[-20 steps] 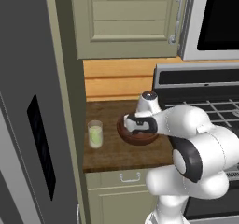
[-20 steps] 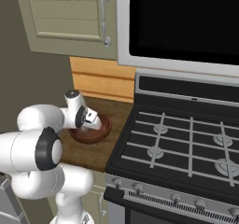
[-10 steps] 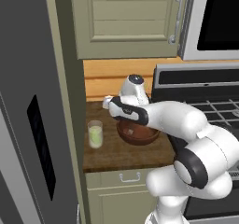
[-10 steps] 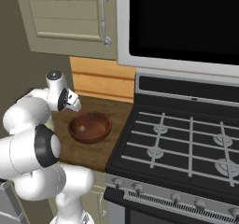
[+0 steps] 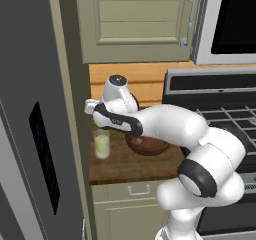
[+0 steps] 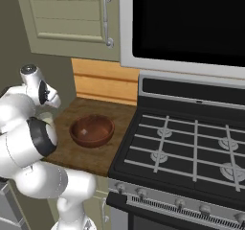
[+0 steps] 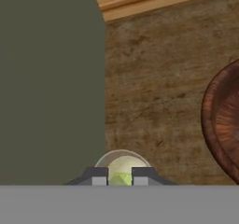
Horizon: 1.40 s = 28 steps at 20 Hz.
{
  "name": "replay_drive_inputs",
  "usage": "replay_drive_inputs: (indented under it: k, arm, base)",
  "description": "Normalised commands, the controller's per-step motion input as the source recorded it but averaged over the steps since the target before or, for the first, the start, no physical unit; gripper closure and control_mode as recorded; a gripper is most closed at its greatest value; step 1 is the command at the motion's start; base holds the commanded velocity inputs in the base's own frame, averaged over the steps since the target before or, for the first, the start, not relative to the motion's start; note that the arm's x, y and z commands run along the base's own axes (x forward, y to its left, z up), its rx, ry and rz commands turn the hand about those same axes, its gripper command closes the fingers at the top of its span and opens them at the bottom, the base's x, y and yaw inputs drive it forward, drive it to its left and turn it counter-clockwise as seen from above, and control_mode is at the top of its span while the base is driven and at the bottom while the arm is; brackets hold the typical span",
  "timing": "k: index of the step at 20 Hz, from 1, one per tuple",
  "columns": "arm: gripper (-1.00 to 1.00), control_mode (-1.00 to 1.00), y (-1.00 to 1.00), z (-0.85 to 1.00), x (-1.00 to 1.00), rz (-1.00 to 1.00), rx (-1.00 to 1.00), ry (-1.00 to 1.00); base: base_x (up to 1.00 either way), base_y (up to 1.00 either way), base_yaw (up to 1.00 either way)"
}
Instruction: Grab a lemon wedge from the fridge and one ice cube from the ice bowl, and put them in the glass of lemonade.
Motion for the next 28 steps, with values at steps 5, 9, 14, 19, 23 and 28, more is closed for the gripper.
replay_drive_inputs:
  k: [5, 9, 14, 19, 23, 28]
  arm:
    - [1.00, -1.00, 0.13, -0.29, 0.03, 0.00, -0.01, 0.08]
    - [1.00, -1.00, 0.05, -0.36, 0.00, 0.00, -0.01, 0.03]
    - [1.00, -1.00, 0.28, -0.10, 0.01, 0.00, 0.00, 0.00]
    - [1.00, -1.00, 0.26, -0.12, 0.00, 0.00, 0.00, 0.00]
    - [1.00, -1.00, 0.09, -0.04, -0.15, -0.04, 0.07, -0.02]
    - [1.00, -1.00, 0.01, -0.05, -0.20, -0.07, 0.16, -0.01]
  base:
    - [0.00, 0.00, 0.00]
    - [0.00, 0.00, 0.00]
    - [0.00, 0.00, 0.00]
    - [0.00, 0.00, 0.00]
    - [0.00, 0.00, 0.00]
    - [0.00, 0.00, 0.00]
